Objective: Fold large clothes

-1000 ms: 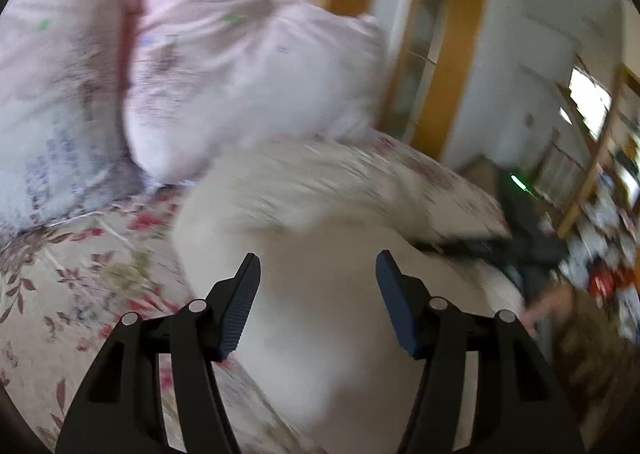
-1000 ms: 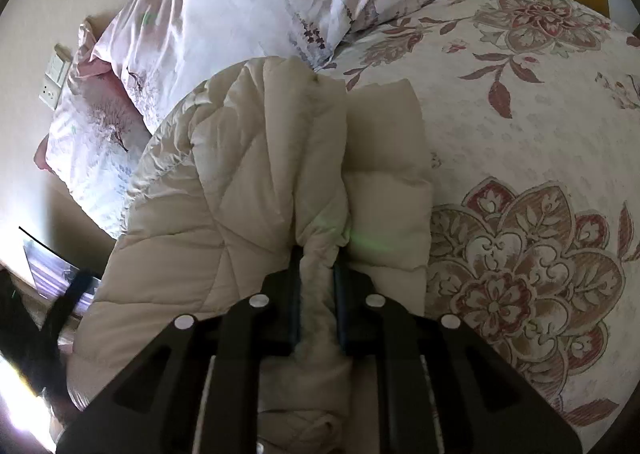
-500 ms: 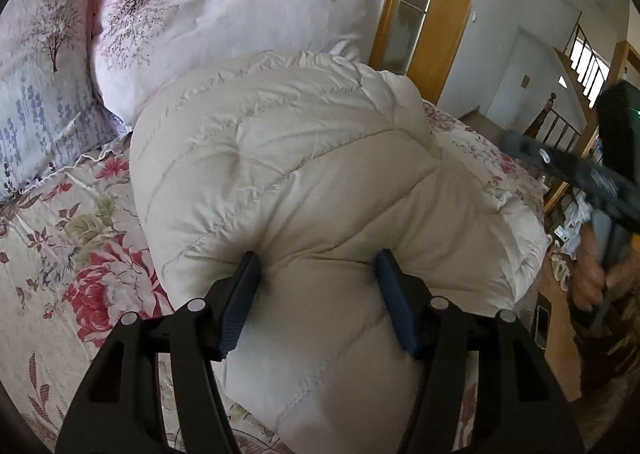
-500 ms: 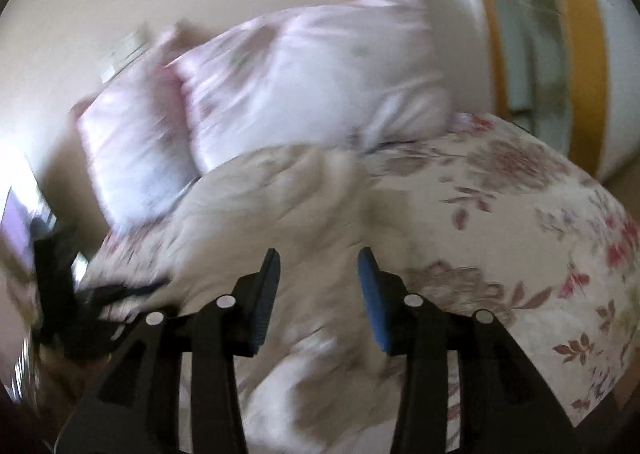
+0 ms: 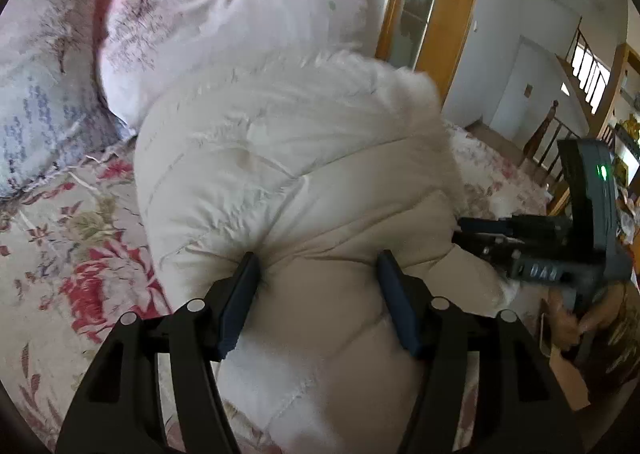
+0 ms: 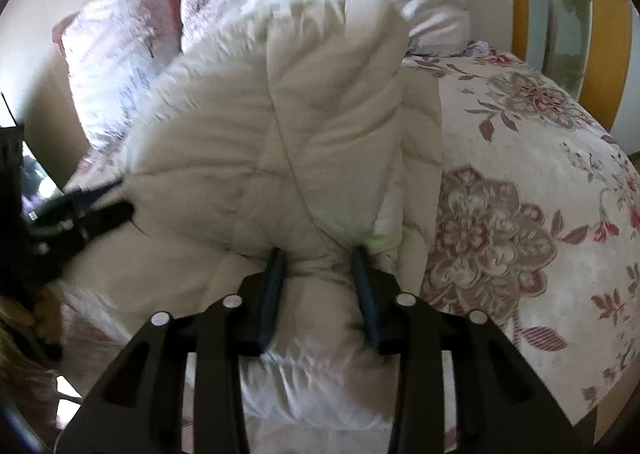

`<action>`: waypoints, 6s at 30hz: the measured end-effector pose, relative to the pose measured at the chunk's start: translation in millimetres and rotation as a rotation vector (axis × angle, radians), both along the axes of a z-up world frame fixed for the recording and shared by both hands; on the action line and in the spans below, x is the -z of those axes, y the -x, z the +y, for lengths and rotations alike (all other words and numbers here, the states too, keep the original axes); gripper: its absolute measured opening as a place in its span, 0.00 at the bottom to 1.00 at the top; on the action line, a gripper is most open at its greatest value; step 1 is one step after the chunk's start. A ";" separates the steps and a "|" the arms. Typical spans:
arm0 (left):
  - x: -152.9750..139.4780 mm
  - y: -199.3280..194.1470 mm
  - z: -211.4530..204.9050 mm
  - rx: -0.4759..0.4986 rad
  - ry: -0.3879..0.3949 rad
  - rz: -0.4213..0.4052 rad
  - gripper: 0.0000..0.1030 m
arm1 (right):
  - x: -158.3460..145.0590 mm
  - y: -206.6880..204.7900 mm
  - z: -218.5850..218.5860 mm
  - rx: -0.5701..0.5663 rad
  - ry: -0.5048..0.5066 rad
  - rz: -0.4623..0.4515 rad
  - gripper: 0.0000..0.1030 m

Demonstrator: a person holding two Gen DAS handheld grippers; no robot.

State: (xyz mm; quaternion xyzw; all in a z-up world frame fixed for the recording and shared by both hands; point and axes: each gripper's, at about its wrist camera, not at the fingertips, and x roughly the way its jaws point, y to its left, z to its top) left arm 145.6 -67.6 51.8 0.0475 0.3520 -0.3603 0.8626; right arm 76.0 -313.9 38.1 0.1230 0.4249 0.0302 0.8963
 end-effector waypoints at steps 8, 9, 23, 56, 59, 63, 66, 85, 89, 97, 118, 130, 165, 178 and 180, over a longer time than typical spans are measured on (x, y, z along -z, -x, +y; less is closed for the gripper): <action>-35.0 -19.3 35.5 -0.194 0.053 -0.052 0.73 | -51.5 -51.3 -68.4 0.202 -0.244 -0.132 0.68; -33.4 -23.9 36.7 -0.224 0.044 -0.044 0.73 | -47.3 -65.4 -71.7 0.216 -0.260 -0.109 0.62; -19.0 -46.2 32.1 -0.320 0.000 0.023 0.80 | 5.5 -99.0 -70.1 0.334 -0.131 -0.005 0.07; 0.6 -63.3 53.2 -0.249 0.280 0.275 0.81 | -6.7 -48.4 -48.8 0.101 -0.261 -0.009 0.79; -0.3 -65.2 61.3 -0.248 0.327 0.299 0.81 | -23.7 -39.5 -69.9 0.137 -0.288 -0.059 0.98; 6.4 -73.0 65.2 -0.233 0.376 0.386 0.81 | -15.9 -50.4 -93.8 0.140 -0.380 0.025 0.98; 13.0 -77.2 65.3 -0.233 0.392 0.425 0.81 | -0.2 -62.4 -99.6 0.119 -0.410 0.116 0.98; 35.7 -97.1 50.4 -0.179 0.452 0.541 0.88 | 52.5 -121.1 -67.6 -0.200 -0.609 0.294 0.98; 44.6 -100.7 50.6 -0.170 0.498 0.592 0.88 | 53.5 -120.1 -56.0 -0.261 -0.639 0.284 0.98; 41.5 -91.8 64.5 -0.168 0.569 0.591 0.56 | 55.0 -113.4 -36.9 -0.308 -0.817 0.232 0.48; -7.8 -94.0 180.4 -0.339 0.603 0.363 0.48 | -5.2 -172.4 95.6 -0.501 -0.721 0.152 0.34; 22.3 -131.1 209.2 -0.432 0.486 0.369 0.51 | 10.0 -189.6 128.3 -0.458 -0.656 0.194 0.39; 3.0 -32.7 123.2 -0.240 0.087 0.044 0.65 | 6.1 -69.5 180.6 -0.347 0.064 -0.020 0.40; 15.0 -39.6 128.4 -0.224 0.138 0.076 0.65 | -70.3 -130.3 117.8 -0.111 -0.197 -0.158 0.74; 15.2 -38.7 127.8 -0.223 0.139 0.076 0.66 | -68.7 -157.7 115.1 -0.046 -0.191 -0.135 0.72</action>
